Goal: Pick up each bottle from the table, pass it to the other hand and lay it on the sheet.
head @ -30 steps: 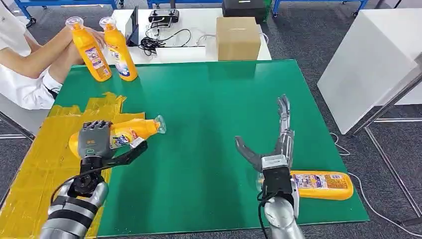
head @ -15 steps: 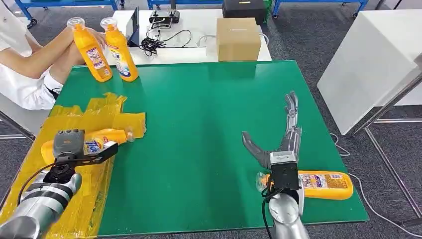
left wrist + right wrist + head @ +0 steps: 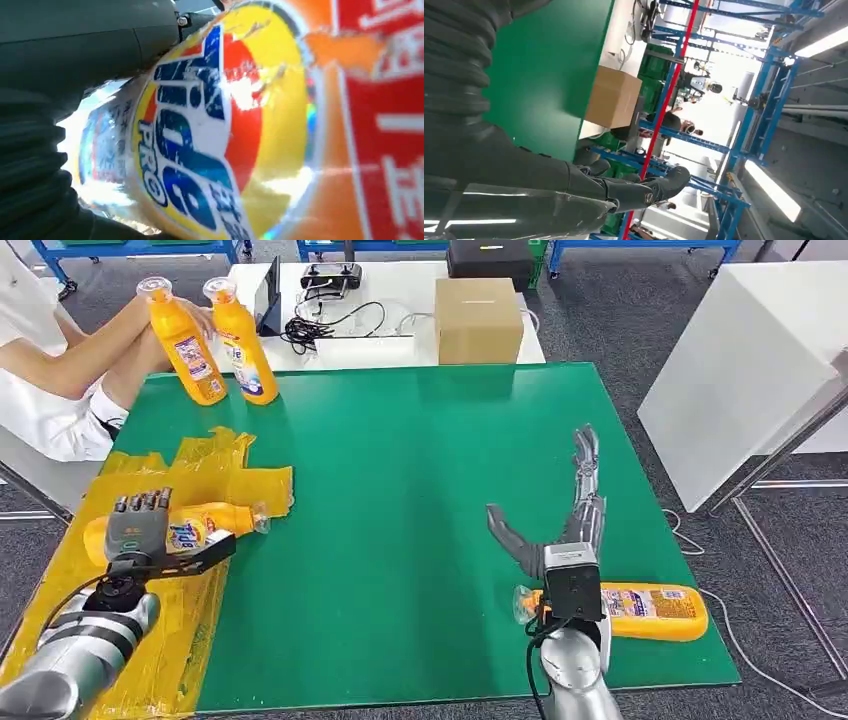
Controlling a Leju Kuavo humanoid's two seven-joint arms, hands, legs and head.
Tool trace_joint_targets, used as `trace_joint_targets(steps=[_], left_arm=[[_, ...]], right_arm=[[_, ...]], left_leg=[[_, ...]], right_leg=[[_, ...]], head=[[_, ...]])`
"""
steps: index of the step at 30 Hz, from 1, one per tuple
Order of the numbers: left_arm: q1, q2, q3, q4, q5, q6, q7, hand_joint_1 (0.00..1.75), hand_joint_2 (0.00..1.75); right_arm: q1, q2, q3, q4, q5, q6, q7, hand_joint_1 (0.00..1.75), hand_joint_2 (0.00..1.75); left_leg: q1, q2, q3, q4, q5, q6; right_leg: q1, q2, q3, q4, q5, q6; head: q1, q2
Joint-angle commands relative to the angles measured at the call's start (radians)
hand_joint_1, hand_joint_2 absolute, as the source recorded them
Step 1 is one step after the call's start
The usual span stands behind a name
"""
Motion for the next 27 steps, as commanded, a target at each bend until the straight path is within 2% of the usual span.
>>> trace_joint_targets(steps=[1, 13, 19, 23, 27], left_arm=[[0.013, -0.020, 0.011, 0.079, 0.000, 0.007, -0.005, 0.00, 1.75], [0.064, -0.068, 0.044, 0.034, 0.000, 0.141, -0.064, 0.00, 1.75], [0.065, -0.072, 0.051, 0.032, 0.000, 0.147, -0.068, 0.00, 1.75], [0.079, -0.106, 0.129, 0.002, 0.025, 0.183, -0.159, 0.00, 1.75], [0.099, -0.126, 0.144, -0.047, 0.051, 0.246, -0.214, 0.00, 1.75]], right_arm=[[-0.036, -0.024, 0.013, 0.063, -0.006, 0.002, -0.004, 0.00, 1.75], [-0.036, -0.037, 0.027, 0.082, -0.017, -0.001, -0.001, 0.00, 1.75], [-0.036, -0.037, 0.028, 0.082, -0.017, -0.002, -0.001, 0.00, 1.75], [-0.033, -0.039, 0.025, 0.081, -0.023, -0.006, 0.000, 0.00, 1.75], [-0.033, -0.042, 0.025, 0.084, -0.034, -0.003, -0.006, 0.00, 1.75]], left_leg=[[0.000, 0.003, 0.002, -0.002, 0.000, 0.000], [0.000, 0.002, 0.003, -0.002, 0.000, 0.000], [0.000, 0.001, 0.002, -0.002, 0.000, 0.000], [0.000, 0.002, 0.002, -0.002, 0.000, 0.000], [-0.001, -0.001, 0.001, -0.001, 0.000, 0.000]], right_leg=[[0.000, 0.003, 0.002, -0.002, 0.001, 0.001], [0.000, 0.001, 0.003, -0.003, 0.000, 0.001], [-0.001, 0.001, 0.002, -0.002, 0.001, 0.001], [0.000, 0.002, 0.002, -0.004, 0.001, 0.001], [-0.001, 0.000, 0.002, -0.002, 0.000, 0.001]], head=[[0.000, 0.000], [0.000, 0.000], [0.000, 0.000], [0.000, 0.000], [0.000, 0.000]])
